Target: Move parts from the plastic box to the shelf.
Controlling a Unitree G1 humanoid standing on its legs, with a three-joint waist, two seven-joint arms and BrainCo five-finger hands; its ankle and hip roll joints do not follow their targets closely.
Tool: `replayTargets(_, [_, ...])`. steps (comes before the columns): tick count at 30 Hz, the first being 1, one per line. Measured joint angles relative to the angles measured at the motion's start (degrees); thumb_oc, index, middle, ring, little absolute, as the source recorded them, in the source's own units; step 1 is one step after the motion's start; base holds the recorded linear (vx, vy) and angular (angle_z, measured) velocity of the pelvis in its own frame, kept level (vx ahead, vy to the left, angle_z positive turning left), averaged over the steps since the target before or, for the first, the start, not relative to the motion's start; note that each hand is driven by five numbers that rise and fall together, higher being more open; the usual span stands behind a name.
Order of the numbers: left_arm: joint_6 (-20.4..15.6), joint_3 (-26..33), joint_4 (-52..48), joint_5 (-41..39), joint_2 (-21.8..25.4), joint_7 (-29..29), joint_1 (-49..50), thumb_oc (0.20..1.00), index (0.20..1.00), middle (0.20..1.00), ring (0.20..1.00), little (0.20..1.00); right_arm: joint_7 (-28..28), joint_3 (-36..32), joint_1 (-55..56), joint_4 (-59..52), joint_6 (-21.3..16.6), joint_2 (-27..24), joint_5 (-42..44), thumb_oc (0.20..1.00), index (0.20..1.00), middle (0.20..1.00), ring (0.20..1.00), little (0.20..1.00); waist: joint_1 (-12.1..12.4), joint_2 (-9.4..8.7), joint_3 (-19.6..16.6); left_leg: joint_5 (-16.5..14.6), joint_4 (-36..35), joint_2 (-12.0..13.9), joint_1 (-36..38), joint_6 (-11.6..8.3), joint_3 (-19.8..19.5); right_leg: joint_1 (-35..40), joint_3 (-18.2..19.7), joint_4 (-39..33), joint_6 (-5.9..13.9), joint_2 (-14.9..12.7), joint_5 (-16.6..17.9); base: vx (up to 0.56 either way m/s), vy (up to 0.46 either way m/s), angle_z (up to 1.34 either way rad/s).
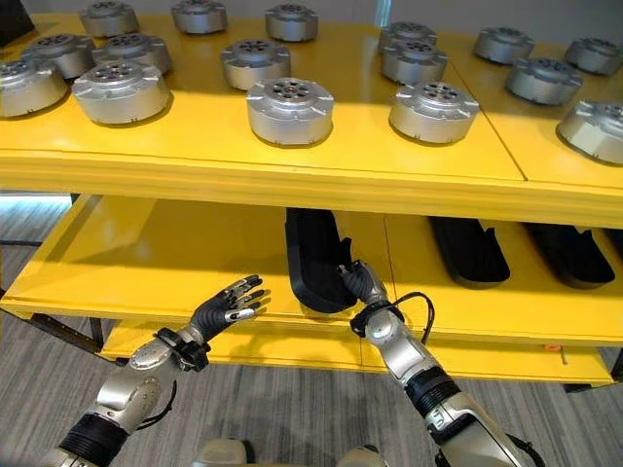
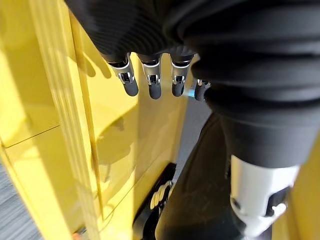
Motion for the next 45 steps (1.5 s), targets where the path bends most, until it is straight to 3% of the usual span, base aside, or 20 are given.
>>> replayTargets(4, [-0.8, 0.1, 0.0, 0.0, 0.0, -0.1, 0.1, 1.000, 1.000, 1.000, 1.000, 1.000, -0.9, -0.8, 0.0, -0.1, -0.1, 0.4, 0.0, 0.200, 0.200, 0.200, 0.200, 0.200, 0.8, -0.29, 0.2, -0.3, 0.7, -0.1, -1.5, 0.46, -0.6, -1.0, 0.0, 0.2, 0.38, 0.0, 4.2, -0.02, 0.172, 0.05])
replayTargets(7, [-0.8, -0.1, 0.0, -0.5, 0.0, -0.3, -0.6, 1.000, 1.000, 1.000, 1.000, 1.000, -2.4, -1.1, 0.0, 0.2, -0.1, 1.6, 0.0, 0.200, 0.200, 0.200, 0.200, 0.200, 1.5, -0.46, 0.6, -1.0, 0.8, -0.7, -3.0, 2.25, -1.1, -3.7, 0.3, 1.4, 3.13, -0.6, 10.5, 0.03, 0.120, -0.03])
replayTargets(8, [-0.8, -0.2, 0.0, -0.5, -0.1, -0.3, -0.8, 1.000, 1.000, 1.000, 1.000, 1.000, -2.5, -1.1, 0.0, 0.2, -0.2, 1.7, 0.0, 0.200, 0.200, 0.200, 0.200, 0.200, 1.5, -0.61, 0.9, -1.1, 0.7, -1.1, -3.1, 2.53, -1.6, -5.1, 0.8, 4.2, 3.77, -1.6, 11.2, 0.05, 0.013, 0.05])
replayTargets(9, [-0.8, -0.4, -0.1, -0.5, -0.1, -0.4, -0.7, 1.000, 1.000, 1.000, 1.000, 1.000, -2.6, -1.1, 0.0, 0.2, -0.2, 1.7, 0.0, 0.200, 0.200, 0.200, 0.200, 0.200, 1.3, -0.38, 1.7, -1.0, 0.5, -1.6, -2.5, 3.15, -2.2, -7.8, 2.9, 8.8, 5.21, -2.7, 11.5, 0.03, -0.104, 0.14])
replayTargets(11, [-0.8, -0.7, -0.1, -0.5, 0.0, -0.4, -0.6, 1.000, 1.000, 1.000, 1.000, 1.000, -2.7, -1.1, 0.1, 0.3, -0.2, 1.7, 0.0, 0.200, 0.200, 0.200, 0.200, 0.200, 1.2, -0.36, 1.8, -0.8, 0.1, -1.5, -2.3, 3.29, -2.2, -8.6, 3.8, 10.7, 5.80, -3.0, 11.0, 0.05, -0.210, 0.19])
replayTargets(12, [0.4, -0.9, -0.7, -1.4, 0.5, -0.5, -0.2, 1.000, 1.000, 1.000, 1.000, 1.000, -2.7, -1.1, 0.1, 0.4, -0.1, 1.5, 0.0, 0.200, 0.200, 0.200, 0.200, 0.200, 1.8, -0.68, 2.2, 0.8, -1.2, -1.9, -2.1, 3.26, -1.9, -9.6, 2.5, 9.6, 5.66, -2.8, 6.1, 0.03, -0.286, 0.18])
replayTargets(13, [0.8, -0.9, -0.9, -1.4, 0.4, -0.5, -0.1, 1.000, 1.000, 1.000, 1.000, 1.000, -2.7, -1.1, -0.7, 0.4, -0.2, 1.5, -0.2, 0.200, 0.200, 0.200, 0.200, 0.200, 2.6, -1.21, 2.4, 1.0, -1.4, -2.2, -2.1, 3.35, -1.5, -9.0, 1.6, 5.0, 5.50, -2.9, 6.0, 0.05, -0.401, 0.15])
replayTargets(14, [1.0, -1.1, -0.6, -1.9, 0.0, -0.2, 0.4, 1.000, 1.000, 1.000, 1.000, 1.000, -2.8, -1.1, -1.3, 1.3, -0.5, 1.6, -0.6, 0.200, 0.200, 0.200, 0.200, 0.200, 3.1, -1.34, 2.6, 1.0, -1.3, -2.2, -2.0, 3.27, -1.5, -7.5, 0.4, -1.1, 6.78, -4.1, 6.8, 0.06, -0.427, -0.09])
replayTargets(16, [0.9, -1.0, -0.3, -3.9, -0.3, -0.3, 0.8, 1.000, 1.000, 1.000, 1.000, 1.000, -2.8, -1.1, -1.7, 3.0, -0.3, 1.9, -0.8, 0.200, 0.200, 0.200, 0.200, 0.200, 3.2, -0.98, 2.8, 1.3, -1.3, -1.4, -1.9, 2.47, -1.7, -6.6, 0.3, -3.9, 7.96, -4.8, 7.6, 0.02, -0.284, 0.01])
replayTargets(17, [0.7, -1.0, -0.3, -4.5, -0.3, -0.4, 0.9, 1.000, 1.000, 1.000, 1.000, 1.000, -2.8, -1.1, -1.7, 3.7, -0.1, 1.8, -0.9, 0.200, 0.200, 0.200, 0.200, 0.200, 3.2, -0.85, 2.9, 1.7, -1.5, -0.7, -1.7, 1.92, -2.2, -5.7, 0.0, -5.3, 7.86, -4.2, 7.7, -0.02, -0.208, 0.13])
replayTargets(19, [0.1, -0.9, -0.9, -6.2, 0.9, -0.4, 0.9, 1.000, 1.000, 1.000, 1.000, 1.000, -2.7, -1.1, -1.7, 4.6, 0.6, 1.9, -1.1, 0.200, 0.200, 0.200, 0.200, 0.200, 3.6, -3.04, 3.0, 2.4, -1.8, 0.4, -1.2, -0.10, -2.9, -3.6, -0.7, -3.9, 5.71, -1.8, 10.0, -0.03, -0.219, 0.03])
replayTargets(20, [0.0, -0.5, -0.9, -7.6, 0.4, -0.1, 1.0, 1.000, 1.000, 1.000, 1.000, 1.000, -2.5, -1.1, -2.4, 4.6, 0.7, 1.7, -1.1, 0.200, 0.200, 0.200, 0.200, 0.200, 4.4, -3.24, 3.0, 2.5, -2.0, 1.4, -0.9, -1.67, -2.4, -3.1, -2.4, -5.1, 4.57, -0.6, 6.9, -0.04, -0.166, -0.25])
replayTargets(24, [0.2, -0.3, -2.6, -9.6, -3.1, 0.1, 0.1, 1.000, 1.000, 1.000, 1.000, 1.000, -2.3, -1.0, -5.5, 4.0, 2.1, 0.8, -2.0, 0.200, 0.200, 0.200, 0.200, 0.200, 2.9, -0.38, 3.9, 3.8, -2.5, 7.2, -1.2, -4.56, -3.4, -1.7, -3.0, -8.6, 1.86, 6.4, 3.9, 0.01, -0.051, -0.19])
replayTargets(27, [0.2, -0.7, -2.9, -9.6, -3.8, 0.0, 0.1, 1.000, 1.000, 1.000, 1.000, 1.000, -2.2, -1.1, -5.5, 4.3, 2.6, -1.9, -2.4, 0.200, 0.200, 0.200, 0.200, 0.200, 2.5, 1.58, 3.7, 4.9, -5.2, 8.7, 0.4, -5.00, -4.3, -1.2, -3.0, -8.6, 0.82, 8.3, 3.2, 0.04, 0.012, -0.09])
replayTargets(31, [0.2, 1.5, -3.7, -9.9, -3.8, -0.1, 2.4, 1.000, 1.000, 1.000, 1.000, 1.000, -2.3, -1.7, -5.5, 4.6, 4.0, -4.4, -2.4, 0.200, 0.200, 0.200, 0.200, 0.200, 2.5, 3.25, 3.4, 5.5, -6.7, 8.1, 1.5, -5.88, -4.5, -0.6, -3.1, -8.8, 0.91, 7.9, 2.8, 0.04, 0.012, 0.05])
replayTargets(37, [1.9, 1.6, -3.7, -11.3, -2.5, -0.1, 2.5, 1.000, 1.000, 1.000, 1.000, 1.000, -2.3, -1.8, -5.5, 6.9, 4.6, -3.2, -3.3, 0.200, 0.200, 0.200, 0.200, 0.200, 4.3, 3.27, 3.3, 5.5, -6.3, 6.0, 1.5, -5.80, -5.8, -0.2, -3.8, -8.2, 1.35, 6.0, 3.0, 0.04, 0.015, 0.11])
replayTargets(40, [3.9, 1.6, -3.7, -16.4, -2.8, 0.1, 2.6, 1.000, 1.000, 1.000, 1.000, 1.000, -2.5, -1.7, -6.1, 8.6, 5.0, -2.1, -3.6, 0.200, 0.200, 0.200, 0.200, 0.200, 4.5, 3.22, 3.3, 5.3, -6.2, 5.5, 1.5, -5.56, -5.9, -0.1, -3.9, -7.7, 1.58, 5.3, 2.9, 0.03, -0.014, 0.04])
replayTargets(45, [4.3, 0.6, -3.2, -16.4, -2.7, 0.0, 1.8, 1.000, 1.000, 1.000, 1.000, 1.000, -2.9, -1.8, -10.2, 12.5, 5.3, -2.2, -3.9, 0.200, 0.200, 0.200, 0.200, 0.200, 4.6, 2.95, 3.4, 5.1, -3.8, 5.4, -2.0, -5.25, -6.4, -2.6, -4.0, -6.7, 1.68, 4.8, 3.0, -0.05, -0.030, 0.04])
